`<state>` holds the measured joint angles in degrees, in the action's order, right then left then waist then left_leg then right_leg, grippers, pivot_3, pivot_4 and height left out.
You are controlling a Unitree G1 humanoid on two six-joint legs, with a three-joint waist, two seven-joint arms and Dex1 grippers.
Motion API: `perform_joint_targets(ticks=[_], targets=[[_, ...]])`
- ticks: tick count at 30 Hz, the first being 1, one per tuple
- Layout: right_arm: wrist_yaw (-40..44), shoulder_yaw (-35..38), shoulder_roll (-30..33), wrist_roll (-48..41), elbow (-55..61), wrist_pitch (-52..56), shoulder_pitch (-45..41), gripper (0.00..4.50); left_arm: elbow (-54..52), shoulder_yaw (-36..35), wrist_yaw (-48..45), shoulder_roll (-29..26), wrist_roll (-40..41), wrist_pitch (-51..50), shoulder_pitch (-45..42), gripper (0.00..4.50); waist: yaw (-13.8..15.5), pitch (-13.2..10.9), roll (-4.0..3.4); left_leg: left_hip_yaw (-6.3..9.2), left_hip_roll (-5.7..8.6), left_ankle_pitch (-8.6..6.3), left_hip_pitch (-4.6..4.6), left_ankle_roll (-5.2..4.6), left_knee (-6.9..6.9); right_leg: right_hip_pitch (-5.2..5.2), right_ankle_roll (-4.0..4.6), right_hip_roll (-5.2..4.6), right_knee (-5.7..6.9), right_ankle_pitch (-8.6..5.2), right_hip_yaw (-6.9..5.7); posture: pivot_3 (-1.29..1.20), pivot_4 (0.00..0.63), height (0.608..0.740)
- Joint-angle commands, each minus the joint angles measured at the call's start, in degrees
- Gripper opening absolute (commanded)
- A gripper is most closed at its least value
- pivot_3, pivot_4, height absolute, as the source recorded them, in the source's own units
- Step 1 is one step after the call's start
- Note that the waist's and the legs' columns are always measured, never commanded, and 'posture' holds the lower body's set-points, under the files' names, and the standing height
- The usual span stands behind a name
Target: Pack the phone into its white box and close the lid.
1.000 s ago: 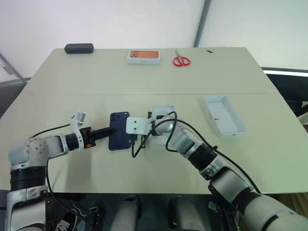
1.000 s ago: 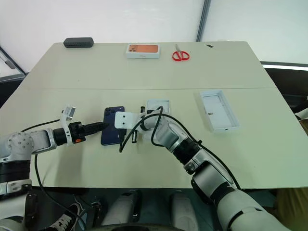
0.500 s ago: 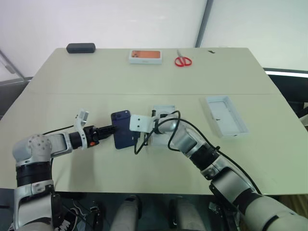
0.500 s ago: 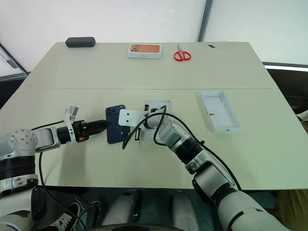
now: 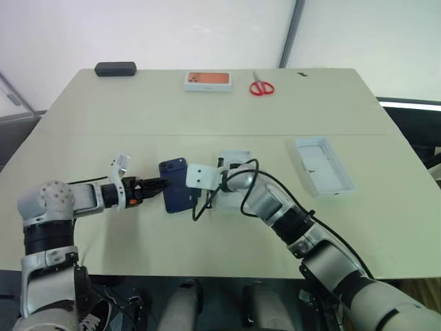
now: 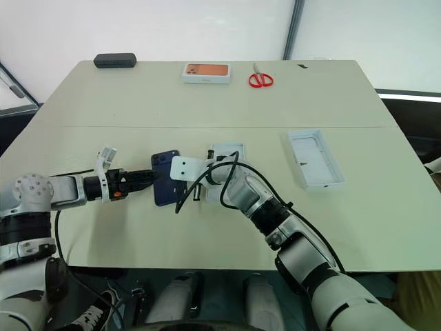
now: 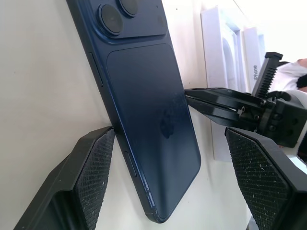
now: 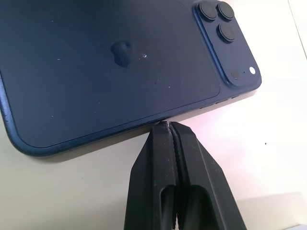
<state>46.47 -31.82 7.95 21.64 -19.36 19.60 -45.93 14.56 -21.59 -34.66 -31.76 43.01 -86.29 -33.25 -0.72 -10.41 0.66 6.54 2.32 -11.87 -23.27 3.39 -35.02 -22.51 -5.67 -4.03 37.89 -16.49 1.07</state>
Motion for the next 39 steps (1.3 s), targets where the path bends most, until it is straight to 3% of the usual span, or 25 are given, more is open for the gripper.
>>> perform_joint_targets(ticks=[1, 10, 28, 29, 31, 34, 39], targets=[[0.94, -1.76, -1.86, -0.72, 0.16, -0.87, 0.45, 0.06, -0.14, 1.51, 0.17, 3.57, 1.09, -0.73, -1.60, 3.87, -0.06, 0.00, 0.00, 0.01, 0.00, 0.01, 0.00, 0.02, 0.00, 0.00, 0.00, 0.00, 0.00, 0.00, 0.00, 0.00, 0.150, 0.740], [0.78, -1.52, -1.80, -0.39, -0.01, -1.01, 0.64, 0.06, -2.20, -0.36, 1.15, 7.10, 1.37, -2.10, -0.92, 3.87, -0.54, 0.00, 0.03, -0.05, 0.01, 0.02, -0.05, 0.05, 0.03, -0.10, -0.01, 0.00, 0.00, 0.00, 0.02, 0.00, 0.150, 0.740], [0.63, -1.64, -1.56, -0.42, 0.01, -1.29, 0.89, 0.06, -0.08, -2.14, -2.14, 1.88, 1.65, 4.04, 3.00, 3.87, -1.89, 0.00, 0.04, -0.03, -0.14, 0.09, -0.05, 0.17, 0.20, -0.26, 0.04, 0.26, 0.05, 0.02, 0.14, 0.00, 0.150, 0.740], [0.65, -1.69, -1.58, -0.41, 0.01, -1.32, 0.89, 0.00, -0.02, -2.03, -2.23, 2.03, 1.84, 4.16, 3.23, 3.46, -1.89, 0.00, 0.04, -0.03, -0.14, 0.09, -0.05, 0.17, 0.20, -0.26, 0.04, 0.25, 0.05, 0.02, 0.14, 0.00, 0.150, 0.740], [0.65, -1.71, -1.63, -0.41, 0.00, -1.32, 0.85, 0.00, -0.04, -1.82, -2.13, 2.48, 1.94, 4.55, 3.68, 3.08, -1.92, 0.00, 0.04, -0.05, -0.14, 0.09, -0.05, 0.17, 0.20, -0.26, 0.04, 0.25, 0.05, 0.02, 0.16, 0.00, 0.150, 0.740], [0.65, -1.73, -1.57, -0.33, 0.01, -1.40, 0.83, 0.00, -0.18, -1.95, -2.03, 3.11, 2.36, 5.27, 4.05, 1.73, -1.84, 0.00, 0.04, -0.04, -0.15, 0.09, -0.05, 0.17, 0.22, -0.28, 0.04, 0.25, 0.05, 0.02, 0.17, 0.00, 0.150, 0.740], [0.65, -1.80, -1.21, -0.15, -0.01, -1.62, 0.93, 0.00, 0.26, -2.57, -2.12, 3.88, 2.72, 6.14, 4.16, 1.73, -1.83, 0.00, 0.04, -0.04, -0.14, 0.09, -0.05, 0.17, 0.22, -0.27, 0.04, 0.25, 0.05, 0.02, 0.16, 0.00, 0.150, 0.740]])
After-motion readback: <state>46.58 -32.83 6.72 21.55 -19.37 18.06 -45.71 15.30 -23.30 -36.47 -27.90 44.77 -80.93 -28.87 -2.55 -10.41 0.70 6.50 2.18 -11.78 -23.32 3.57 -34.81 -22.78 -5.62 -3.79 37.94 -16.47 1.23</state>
